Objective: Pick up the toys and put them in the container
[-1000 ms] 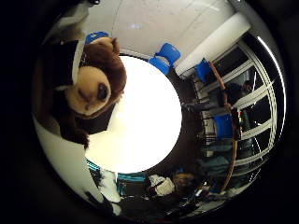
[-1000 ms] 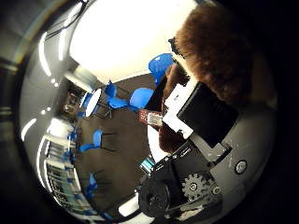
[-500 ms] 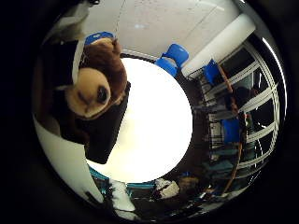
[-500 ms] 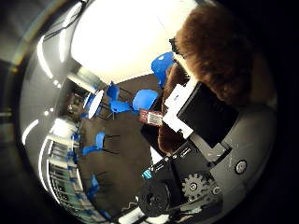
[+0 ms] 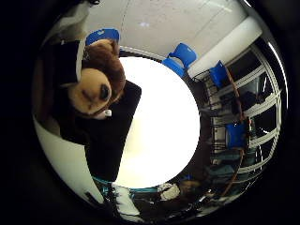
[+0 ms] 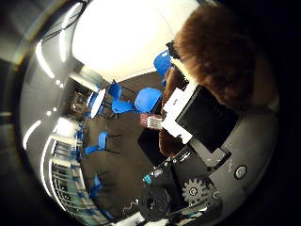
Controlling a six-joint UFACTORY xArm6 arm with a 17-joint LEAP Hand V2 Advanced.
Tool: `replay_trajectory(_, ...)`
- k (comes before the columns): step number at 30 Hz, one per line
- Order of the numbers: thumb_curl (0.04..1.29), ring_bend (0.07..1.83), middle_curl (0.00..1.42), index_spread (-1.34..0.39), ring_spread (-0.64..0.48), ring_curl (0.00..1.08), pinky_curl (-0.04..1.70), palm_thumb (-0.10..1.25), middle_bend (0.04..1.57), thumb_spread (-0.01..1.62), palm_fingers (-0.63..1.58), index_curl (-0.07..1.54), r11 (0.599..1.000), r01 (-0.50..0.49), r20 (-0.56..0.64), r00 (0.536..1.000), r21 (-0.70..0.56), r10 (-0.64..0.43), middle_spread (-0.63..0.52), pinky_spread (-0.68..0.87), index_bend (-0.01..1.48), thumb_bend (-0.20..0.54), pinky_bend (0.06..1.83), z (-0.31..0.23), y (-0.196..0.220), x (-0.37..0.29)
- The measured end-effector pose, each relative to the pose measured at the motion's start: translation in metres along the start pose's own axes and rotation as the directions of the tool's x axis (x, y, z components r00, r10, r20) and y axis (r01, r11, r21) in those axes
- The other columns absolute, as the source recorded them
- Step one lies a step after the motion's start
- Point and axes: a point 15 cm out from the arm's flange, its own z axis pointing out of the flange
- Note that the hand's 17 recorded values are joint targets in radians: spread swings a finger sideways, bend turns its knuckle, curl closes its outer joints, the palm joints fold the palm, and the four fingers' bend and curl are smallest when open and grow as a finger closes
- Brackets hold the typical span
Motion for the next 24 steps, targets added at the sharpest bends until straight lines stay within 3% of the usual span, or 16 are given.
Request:
replay_trajectory(6,0.57,1.28,0.68,-0.22,-0.23,0.75,0.97,0.86,1.27,1.11,1.14,0.74,0.999,0.025,0.013,1.000,-0.022,-0.024,-0.14,-0.30,0.94,-0.025,1.08,0.008,0.003,-0.013)
replay_trajectory(11,0.54,1.23,0.62,-0.27,-0.24,0.64,0.79,0.81,1.12,1.07,1.08,0.67,0.998,0.043,0.014,0.999,-0.036,-0.043,-0.18,-0.46,0.54,-0.025,1.06,0.010,0.006,-0.013)
replay_trajectory(14,0.52,1.20,0.59,-0.35,-0.26,0.59,0.71,0.80,1.01,1.07,0.89,0.59,0.997,0.070,0.015,0.997,-0.042,-0.070,-0.20,-0.54,0.17,-0.027,1.07,0.011,0.008,-0.015)
replay_trajectory(15,0.51,1.20,0.58,-0.38,-0.27,0.58,0.69,0.79,0.97,1.07,0.85,0.56,0.996,0.074,0.016,0.997,-0.050,-0.073,-0.21,-0.56,0.12,-0.025,1.07,0.012,0.010,-0.015)
replay_trajectory(16,0.50,1.16,0.56,-0.42,-0.27,0.57,0.68,0.78,0.90,1.08,0.68,0.53,0.995,0.080,0.017,0.997,-0.058,-0.079,-0.23,-0.56,0.13,-0.025,1.07,0.012,0.012,-0.015)
replay_trajectory(17,0.49,1.09,0.54,-0.46,-0.26,0.54,0.66,0.77,0.84,1.10,0.45,0.52,0.994,0.088,0.019,0.996,-0.067,-0.087,-0.23,-0.49,0.18,-0.022,0.99,0.012,0.015,-0.015)
replay_trajectory(18,0.48,1.05,0.53,-0.48,-0.24,0.53,0.66,0.76,0.80,1.11,0.38,0.52,0.992,0.101,0.023,0.995,-0.077,-0.099,-0.22,-0.40,0.22,-0.023,0.93,0.012,0.018,-0.016)
replay_trajectory(19,0.47,0.94,0.48,-0.49,-0.16,0.49,0.66,0.74,0.67,1.12,0.19,0.52,0.990,0.112,0.025,0.994,-0.084,-0.110,-0.18,-0.24,0.27,-0.026,0.89,0.011,0.020,-0.016)
replay_trajectory(22,0.45,0.75,0.40,-0.50,0.02,0.37,0.59,0.71,0.50,1.13,0.10,0.46,0.985,0.143,0.034,0.990,-0.100,-0.140,-0.09,0.16,0.27,-0.023,0.84,0.011,0.025,-0.017)
replay_trajectory(24,0.44,0.69,0.37,-0.50,0.08,0.33,0.55,0.71,0.46,1.13,0.11,0.44,0.982,0.160,0.039,0.987,-0.096,-0.157,-0.07,0.30,0.26,-0.021,0.81,0.009,0.026,-0.016)
